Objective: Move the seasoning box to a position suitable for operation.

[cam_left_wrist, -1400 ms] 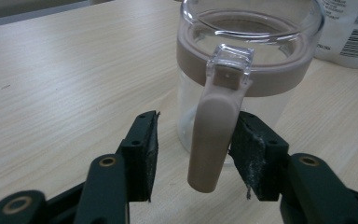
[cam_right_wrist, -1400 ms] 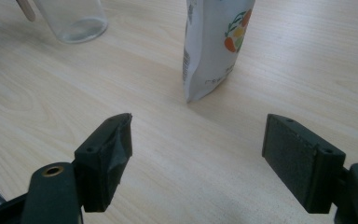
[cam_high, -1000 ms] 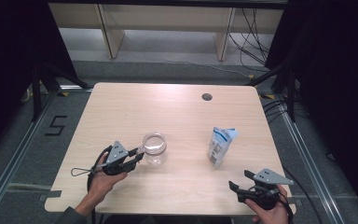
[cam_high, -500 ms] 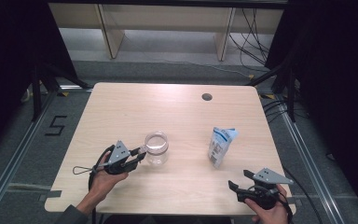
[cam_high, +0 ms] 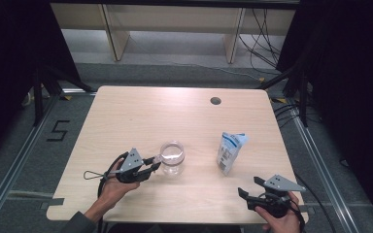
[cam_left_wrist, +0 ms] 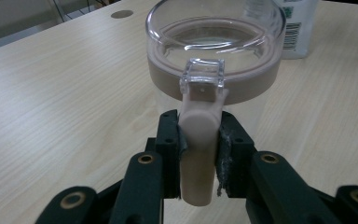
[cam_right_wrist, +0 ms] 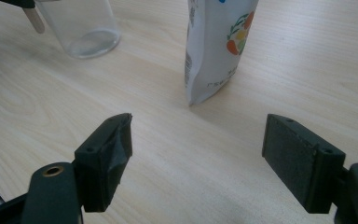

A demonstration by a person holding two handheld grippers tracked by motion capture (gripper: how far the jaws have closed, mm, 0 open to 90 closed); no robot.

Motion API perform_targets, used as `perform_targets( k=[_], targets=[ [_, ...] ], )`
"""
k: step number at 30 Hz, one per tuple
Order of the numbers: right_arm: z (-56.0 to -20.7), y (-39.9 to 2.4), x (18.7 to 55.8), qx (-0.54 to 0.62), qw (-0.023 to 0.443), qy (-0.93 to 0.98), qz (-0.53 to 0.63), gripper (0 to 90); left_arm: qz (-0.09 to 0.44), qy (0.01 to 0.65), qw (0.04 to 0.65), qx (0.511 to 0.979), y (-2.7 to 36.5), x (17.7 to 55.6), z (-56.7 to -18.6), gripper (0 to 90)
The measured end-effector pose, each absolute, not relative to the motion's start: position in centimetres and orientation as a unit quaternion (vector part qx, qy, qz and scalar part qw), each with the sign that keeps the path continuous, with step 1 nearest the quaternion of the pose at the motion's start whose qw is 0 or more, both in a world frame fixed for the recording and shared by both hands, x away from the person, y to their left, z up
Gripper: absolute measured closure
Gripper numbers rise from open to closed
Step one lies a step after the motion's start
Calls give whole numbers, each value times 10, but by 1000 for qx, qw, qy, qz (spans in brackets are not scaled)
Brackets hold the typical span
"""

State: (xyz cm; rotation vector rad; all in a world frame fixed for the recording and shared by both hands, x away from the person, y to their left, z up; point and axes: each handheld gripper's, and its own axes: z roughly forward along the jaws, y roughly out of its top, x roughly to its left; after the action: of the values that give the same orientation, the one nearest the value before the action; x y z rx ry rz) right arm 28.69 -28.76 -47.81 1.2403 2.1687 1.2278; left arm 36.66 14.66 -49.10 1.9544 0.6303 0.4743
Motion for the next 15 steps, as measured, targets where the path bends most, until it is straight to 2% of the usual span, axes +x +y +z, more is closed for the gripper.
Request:
perform_targets(
  k=[15],
  targets=[
    [-478, -287, 287, 438, 178, 767, 434, 255, 174, 220, 509, 814, 134, 364, -492, 728]
  ],
)
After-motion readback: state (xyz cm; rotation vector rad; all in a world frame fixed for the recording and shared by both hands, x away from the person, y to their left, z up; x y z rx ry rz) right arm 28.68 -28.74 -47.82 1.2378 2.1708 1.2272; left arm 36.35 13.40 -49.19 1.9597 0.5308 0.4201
